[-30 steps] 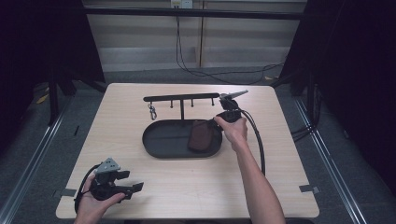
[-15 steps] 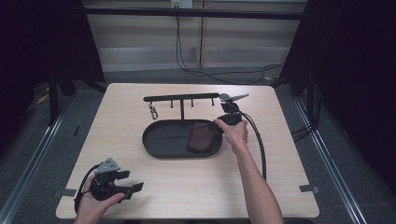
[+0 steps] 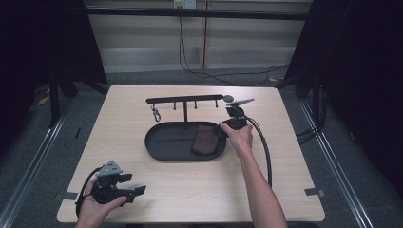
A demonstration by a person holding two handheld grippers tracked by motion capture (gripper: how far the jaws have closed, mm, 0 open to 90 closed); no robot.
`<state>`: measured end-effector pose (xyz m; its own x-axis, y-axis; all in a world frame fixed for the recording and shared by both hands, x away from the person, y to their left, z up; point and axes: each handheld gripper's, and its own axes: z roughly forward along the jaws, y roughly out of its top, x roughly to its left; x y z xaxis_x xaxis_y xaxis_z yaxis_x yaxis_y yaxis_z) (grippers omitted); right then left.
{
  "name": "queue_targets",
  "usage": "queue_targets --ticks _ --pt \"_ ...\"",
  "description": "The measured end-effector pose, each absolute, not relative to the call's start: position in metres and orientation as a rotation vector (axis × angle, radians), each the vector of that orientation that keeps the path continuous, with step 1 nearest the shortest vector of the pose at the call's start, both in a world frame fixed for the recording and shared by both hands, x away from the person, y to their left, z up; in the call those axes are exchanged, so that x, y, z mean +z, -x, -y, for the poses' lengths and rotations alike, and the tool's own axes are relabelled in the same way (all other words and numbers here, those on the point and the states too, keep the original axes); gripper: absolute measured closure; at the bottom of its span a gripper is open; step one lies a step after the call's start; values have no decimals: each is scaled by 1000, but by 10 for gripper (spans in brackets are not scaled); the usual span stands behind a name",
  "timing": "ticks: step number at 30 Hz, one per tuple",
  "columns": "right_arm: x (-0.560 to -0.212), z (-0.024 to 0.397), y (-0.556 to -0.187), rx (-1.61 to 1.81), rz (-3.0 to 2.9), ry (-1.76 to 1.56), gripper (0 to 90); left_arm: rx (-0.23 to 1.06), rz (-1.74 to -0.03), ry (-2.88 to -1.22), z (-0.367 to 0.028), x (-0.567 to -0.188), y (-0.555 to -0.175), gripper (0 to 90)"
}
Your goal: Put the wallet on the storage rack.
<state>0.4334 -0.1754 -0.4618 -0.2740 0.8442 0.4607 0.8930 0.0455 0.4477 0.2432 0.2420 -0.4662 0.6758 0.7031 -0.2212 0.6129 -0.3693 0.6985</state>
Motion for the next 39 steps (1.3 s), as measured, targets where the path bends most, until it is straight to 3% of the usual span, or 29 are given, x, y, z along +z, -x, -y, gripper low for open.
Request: queue_targets --ticks 8,13,25,39 --pt "-458 177 -431 -1033 2245 1864 675 144 -1008 -2094 -242 -466 -243 251" --pt "-452 179 -429 -1116 2250 1840 463 143 -1008 -2095 -242 -466 -243 251" --pt "-444 178 -421 -1186 2320 1800 191 146 -1009 -2091 -244 -466 -244 250" --pt "-423 189 -392 -1284 2426 1718 157 144 -1017 -2085 -245 -466 -245 250"
